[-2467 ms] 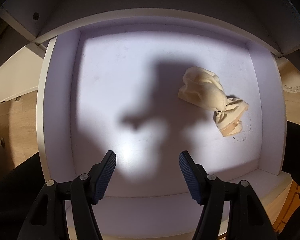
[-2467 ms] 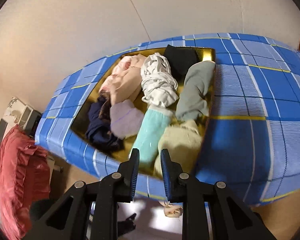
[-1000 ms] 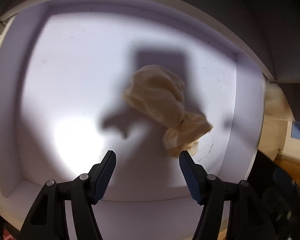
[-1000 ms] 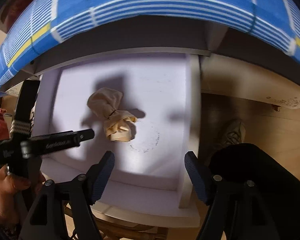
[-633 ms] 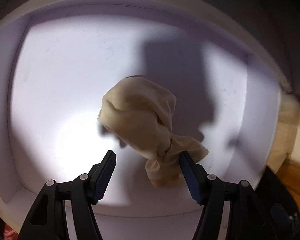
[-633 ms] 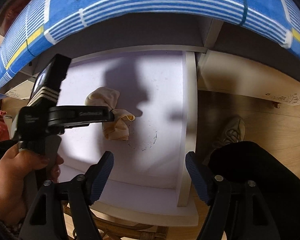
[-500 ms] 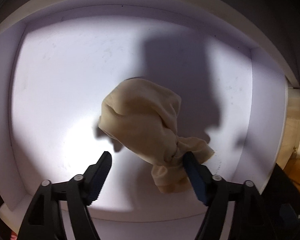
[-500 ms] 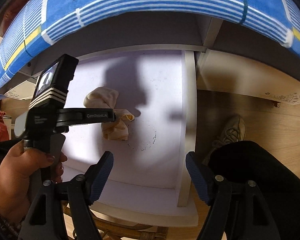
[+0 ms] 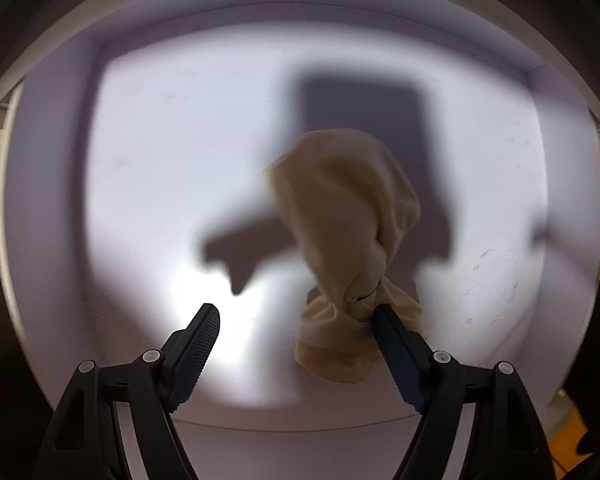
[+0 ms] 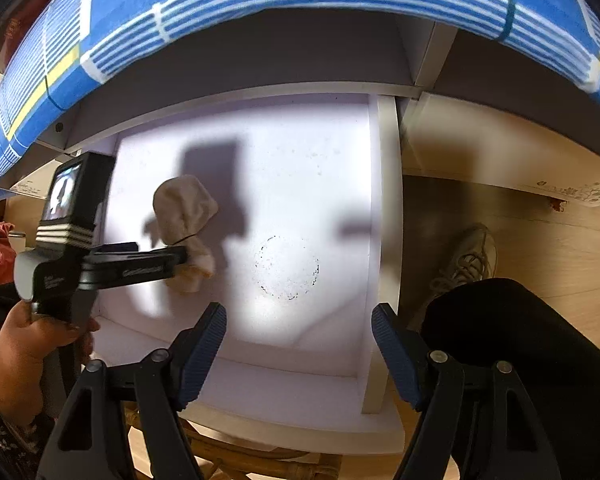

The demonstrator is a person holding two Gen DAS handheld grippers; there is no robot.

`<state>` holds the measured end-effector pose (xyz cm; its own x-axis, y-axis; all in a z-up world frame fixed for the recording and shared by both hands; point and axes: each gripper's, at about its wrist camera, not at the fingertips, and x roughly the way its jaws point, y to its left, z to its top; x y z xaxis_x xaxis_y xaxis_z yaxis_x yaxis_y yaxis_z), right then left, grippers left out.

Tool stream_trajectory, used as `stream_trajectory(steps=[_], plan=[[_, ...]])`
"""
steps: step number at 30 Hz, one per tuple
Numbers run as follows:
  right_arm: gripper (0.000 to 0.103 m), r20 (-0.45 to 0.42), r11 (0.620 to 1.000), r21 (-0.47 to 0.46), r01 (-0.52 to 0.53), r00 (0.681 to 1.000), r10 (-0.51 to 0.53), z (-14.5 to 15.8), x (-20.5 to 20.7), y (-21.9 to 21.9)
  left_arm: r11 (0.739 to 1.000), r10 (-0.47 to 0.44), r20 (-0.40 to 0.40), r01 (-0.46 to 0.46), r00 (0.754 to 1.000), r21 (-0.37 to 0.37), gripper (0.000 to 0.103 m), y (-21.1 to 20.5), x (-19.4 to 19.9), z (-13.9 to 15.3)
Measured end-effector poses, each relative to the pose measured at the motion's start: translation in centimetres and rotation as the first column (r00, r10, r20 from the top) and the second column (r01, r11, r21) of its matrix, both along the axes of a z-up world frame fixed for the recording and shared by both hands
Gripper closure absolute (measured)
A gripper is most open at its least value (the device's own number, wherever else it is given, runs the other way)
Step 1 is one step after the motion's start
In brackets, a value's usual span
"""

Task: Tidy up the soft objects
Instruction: 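Close the left gripper on the cream garment and lift it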

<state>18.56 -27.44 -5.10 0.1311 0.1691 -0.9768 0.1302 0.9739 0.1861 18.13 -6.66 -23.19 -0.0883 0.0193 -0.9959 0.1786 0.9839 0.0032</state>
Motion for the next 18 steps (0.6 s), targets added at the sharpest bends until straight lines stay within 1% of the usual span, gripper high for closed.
stream_trajectory(steps=[2,7,8,9,11,12,14,18], plan=[[0.027,-0.004,1.0,0.0,0.001,1.0,-0.001,-0.2,0.0,0.1,1.0,0.0,0.018,0.0,1.0,0.001,0.023,0.7,-0.1,0.4],[0.027,-0.037,1.0,-0.01,-0.018,0.999,0.017,-1.3,0.2,0.8,0.999,0.007,0.058,-0.005,0.998,-0.043,0.024,1.6,-0.4,1.3],[0.027,-0.042,1.0,-0.014,-0.025,0.999,0.025,-1.5,0.2,1.1,0.999,0.005,0.062,-0.002,0.998,-0.054,0.025,2.3,-0.9,1.6],[0.027,-0.047,0.999,-0.016,-0.035,0.998,0.034,-1.7,0.2,1.4,0.998,0.001,0.068,0.003,0.998,-0.062,0.026,1.6,-1.9,1.6],[0.027,-0.053,0.999,-0.015,-0.04,0.998,0.04,-2.0,0.2,1.6,0.997,-0.021,0.077,0.027,0.997,-0.078,0.039,1.2,-2.2,1.6],[0.027,-0.056,0.999,-0.015,-0.038,0.998,0.037,-2.2,0.3,1.6,0.996,-0.037,0.078,0.043,0.996,-0.081,0.041,0.7,-2.2,1.5],[0.027,-0.059,0.999,-0.014,-0.029,0.998,0.028,-2.3,0.3,1.5,0.994,-0.079,0.086,0.085,0.993,-0.072,0.041,-0.2,-2.4,1.5],[0.027,-0.06,1.0,-0.015,-0.022,0.998,0.021,-2.3,0.4,1.3,0.989,-0.14,0.103,0.143,0.985,-0.024,0.042,-2.1,-2.7,1.3]])
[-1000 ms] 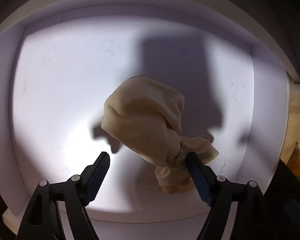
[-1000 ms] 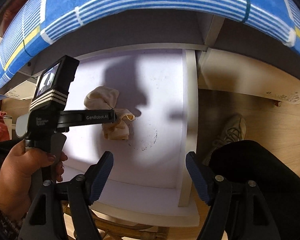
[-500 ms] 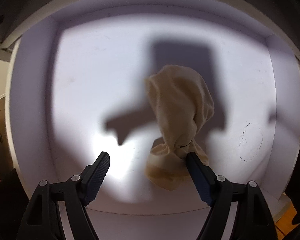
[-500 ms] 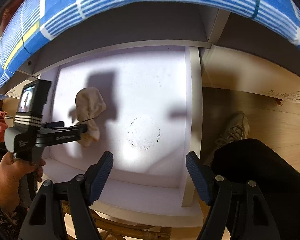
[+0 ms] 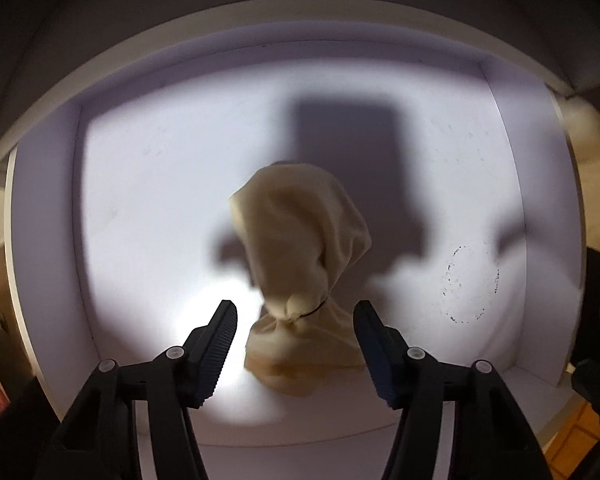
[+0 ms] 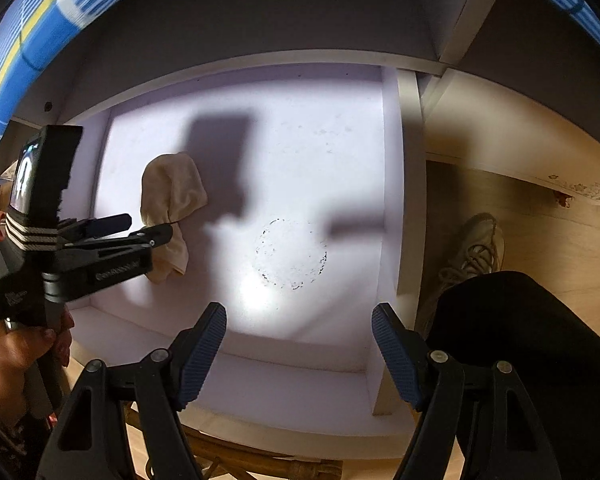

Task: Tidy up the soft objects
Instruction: 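Close the left gripper on the cream garment and lift it, then carry the cream garment into the gold box and open the left gripper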

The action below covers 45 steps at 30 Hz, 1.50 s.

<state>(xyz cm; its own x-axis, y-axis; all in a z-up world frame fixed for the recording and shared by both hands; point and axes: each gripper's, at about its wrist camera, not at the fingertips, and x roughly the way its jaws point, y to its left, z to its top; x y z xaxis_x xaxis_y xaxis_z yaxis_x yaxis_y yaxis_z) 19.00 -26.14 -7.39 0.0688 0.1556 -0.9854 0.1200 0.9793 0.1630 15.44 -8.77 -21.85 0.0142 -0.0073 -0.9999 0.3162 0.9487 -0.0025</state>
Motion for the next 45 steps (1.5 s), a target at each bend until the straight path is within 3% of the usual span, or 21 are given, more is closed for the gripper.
stream_trajectory(steps=[6,10,19,25,35,39,45], plan=[[0.027,-0.001,1.0,0.007,-0.004,1.0,0.004,0.0,0.2,0.1,1.0,0.017,-0.002,-0.017,1.0,0.003,0.052,-0.8,1.0,-0.3],[0.027,0.0,1.0,0.011,-0.002,1.0,0.002,0.0,0.2,0.1,0.999,-0.006,-0.001,0.006,1.0,0.043,0.067,-1.1,1.7,-0.5],[0.027,0.006,0.999,0.037,-0.001,1.0,0.001,0.1,0.3,0.3,1.0,-0.004,-0.021,0.004,1.0,-0.011,0.072,-0.3,0.0,-1.2],[0.027,0.009,0.999,0.044,0.006,1.0,-0.007,0.0,0.2,0.4,1.0,0.001,0.024,-0.001,1.0,-0.005,0.073,1.5,-1.4,-0.5],[0.027,0.006,0.999,0.05,0.011,1.0,-0.011,-0.4,0.0,0.4,0.998,-0.013,0.104,0.019,0.994,-0.062,0.073,1.8,-5.7,0.7],[0.027,0.003,0.998,0.055,0.014,1.0,-0.014,-0.6,0.1,0.4,0.996,-0.031,0.139,0.043,0.99,-0.083,0.073,2.2,-5.6,3.3],[0.027,-0.004,0.999,0.051,0.017,1.0,-0.016,-0.7,0.0,0.3,0.981,-0.043,0.206,0.081,0.978,-0.178,0.073,2.6,-6.6,8.6]])
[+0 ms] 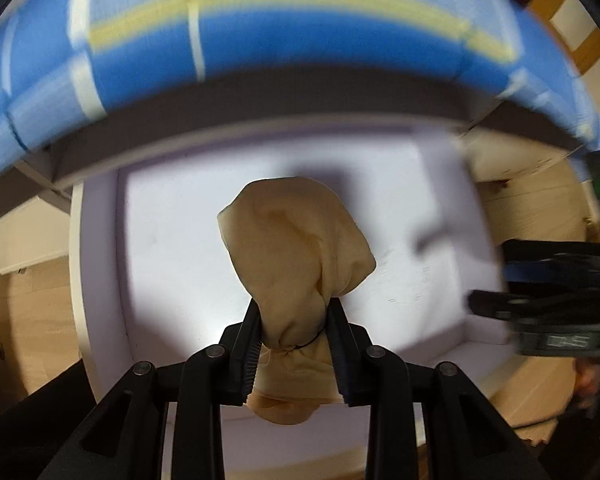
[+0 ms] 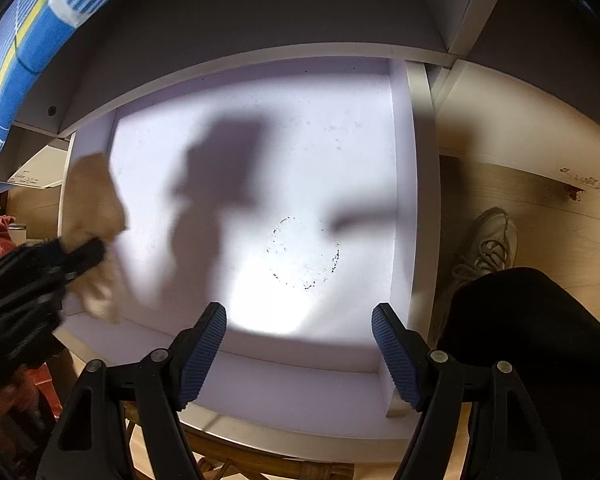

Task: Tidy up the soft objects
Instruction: 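Carry the cream garment into the gold box and open the left gripper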

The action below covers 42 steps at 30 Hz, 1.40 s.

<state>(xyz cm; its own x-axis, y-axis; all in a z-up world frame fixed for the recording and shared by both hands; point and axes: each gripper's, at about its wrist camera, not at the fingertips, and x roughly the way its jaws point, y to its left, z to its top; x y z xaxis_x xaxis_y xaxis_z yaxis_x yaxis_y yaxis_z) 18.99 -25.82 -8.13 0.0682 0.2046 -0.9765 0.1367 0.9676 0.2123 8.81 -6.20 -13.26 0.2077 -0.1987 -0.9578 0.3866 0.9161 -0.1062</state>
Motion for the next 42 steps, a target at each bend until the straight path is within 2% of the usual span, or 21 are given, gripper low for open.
stream_trajectory(steps=[8,11,14,19,24,28,31,35,39,42], plan=[[0.027,-0.003,1.0,0.003,-0.001,1.0,0.001,0.0,0.0,0.0,0.994,-0.058,0.134,0.07,0.989,-0.086,0.073,-0.7,-1.6,7.6],[0.027,-0.006,1.0,0.005,0.002,1.0,-0.002,-0.1,-0.1,-0.1,0.987,-0.063,0.172,0.086,0.983,-0.133,0.073,-0.7,-1.8,10.8],[0.027,-0.006,1.0,0.007,0.006,1.0,-0.006,0.0,-0.1,-0.2,0.972,-0.057,0.195,0.099,0.979,-0.212,0.073,-0.7,-1.4,14.6],[0.027,-0.001,1.0,0.02,0.003,1.0,-0.003,0.3,0.0,0.0,0.941,-0.027,0.218,0.099,0.976,-0.325,0.073,-1.3,1.6,20.5],[0.027,-0.001,0.999,0.034,-0.001,1.0,0.001,0.4,0.1,0.0,0.928,0.029,0.229,0.058,0.973,-0.368,0.073,-2.7,7.0,24.3],[0.027,-0.015,0.999,0.041,0.013,1.0,-0.012,0.1,0.1,-0.2,0.905,0.119,0.189,-0.028,0.975,-0.425,0.073,-3.7,12.2,24.1],[0.027,-0.015,0.999,0.048,0.017,1.0,-0.016,0.1,0.1,-0.3,0.877,0.19,0.114,-0.117,0.975,-0.467,0.073,-3.8,15.7,22.2],[0.027,-0.013,0.998,0.06,0.012,1.0,-0.012,0.1,0.1,-0.1,0.849,0.271,0.008,-0.235,0.962,-0.474,0.073,-3.3,18.5,18.8],[0.027,-0.008,0.998,0.066,0.002,1.0,-0.002,0.3,0.1,0.3,0.876,0.287,0.007,-0.26,0.958,-0.405,0.073,-2.6,19.1,17.3],[0.027,-0.006,0.998,0.07,0.001,1.0,-0.001,0.3,0.2,0.3,0.928,0.255,0.06,-0.227,0.965,-0.297,0.073,-2.4,18.5,17.6]])
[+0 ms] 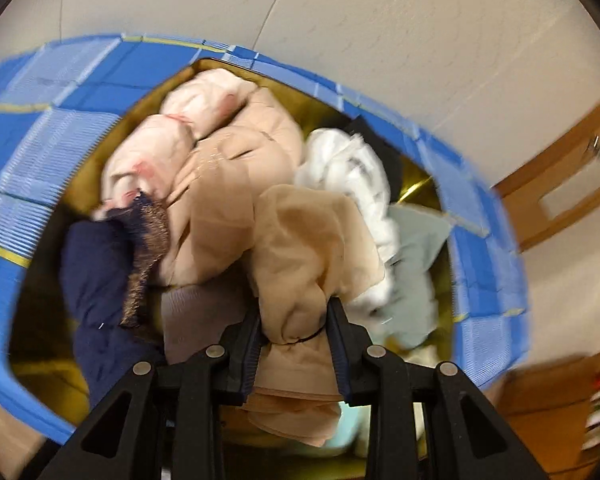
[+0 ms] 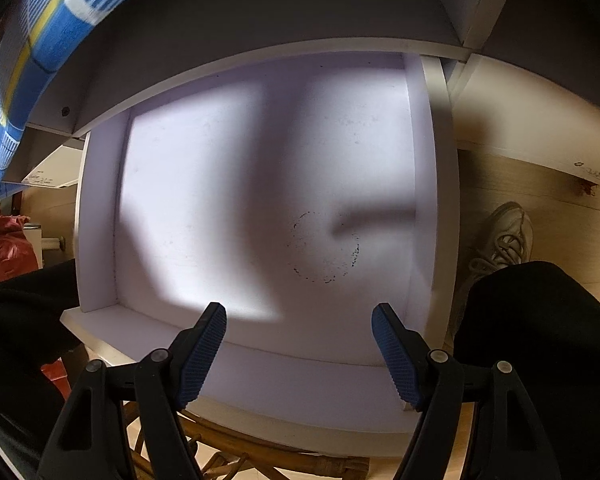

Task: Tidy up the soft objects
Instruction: 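Carry the cream garment into the gold box and open the left gripper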

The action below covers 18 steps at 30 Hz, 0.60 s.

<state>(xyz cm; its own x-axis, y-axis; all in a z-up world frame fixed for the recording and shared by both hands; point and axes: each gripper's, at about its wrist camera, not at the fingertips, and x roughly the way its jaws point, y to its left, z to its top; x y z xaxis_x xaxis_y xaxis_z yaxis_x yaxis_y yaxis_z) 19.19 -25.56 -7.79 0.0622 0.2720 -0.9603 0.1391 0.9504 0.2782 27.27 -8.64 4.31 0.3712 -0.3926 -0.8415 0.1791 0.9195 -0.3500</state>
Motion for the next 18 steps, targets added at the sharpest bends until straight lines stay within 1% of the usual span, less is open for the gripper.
stream_trajectory(steps=[1,3,7,9,11,13,15,16,18], plan=[[0.027,0.002,1.0,0.001,0.001,1.0,-0.001,0.1,0.0,0.0,0.998,-0.016,0.012,0.015,1.0,0.066,0.073,0.0,-0.3,0.2],[0.027,0.007,1.0,0.004,-0.003,1.0,0.003,0.1,-0.1,0.0,0.992,-0.024,0.018,0.022,1.0,0.124,0.073,0.1,-0.5,0.1],[0.027,0.011,1.0,0.009,-0.017,1.0,0.017,0.2,0.0,0.4,0.992,-0.008,-0.006,0.009,1.0,0.127,0.073,-0.7,-0.1,-0.7],[0.027,0.011,1.0,0.007,-0.023,1.0,0.023,0.2,0.0,0.5,0.991,-0.026,-0.024,0.029,0.999,0.131,0.073,-2.3,0.4,-1.6],[0.027,0.006,1.0,0.006,-0.016,1.0,0.016,0.1,0.0,0.3,0.987,-0.038,-0.017,0.04,0.999,0.156,0.073,-3.5,0.5,-2.2],[0.027,0.005,1.0,0.008,-0.005,1.0,0.005,0.1,-0.1,0.0,0.985,-0.038,-0.001,0.038,0.999,0.168,0.073,-3.6,0.2,-2.0],[0.027,0.007,1.0,0.008,0.003,1.0,-0.003,0.2,-0.1,-0.1,0.989,-0.037,-0.008,0.038,0.999,0.143,0.071,-3.1,-0.5,-1.5],[0.027,0.009,1.0,0.012,0.006,1.0,-0.006,0.3,-0.1,-0.1,0.992,-0.034,-0.004,0.034,0.999,0.118,0.069,-2.4,-1.0,-0.8],[0.027,0.017,1.0,0.022,0.0,1.0,0.0,0.5,0.0,0.1,0.994,-0.037,0.038,0.032,0.999,0.107,0.065,-1.5,-2.4,0.6]])
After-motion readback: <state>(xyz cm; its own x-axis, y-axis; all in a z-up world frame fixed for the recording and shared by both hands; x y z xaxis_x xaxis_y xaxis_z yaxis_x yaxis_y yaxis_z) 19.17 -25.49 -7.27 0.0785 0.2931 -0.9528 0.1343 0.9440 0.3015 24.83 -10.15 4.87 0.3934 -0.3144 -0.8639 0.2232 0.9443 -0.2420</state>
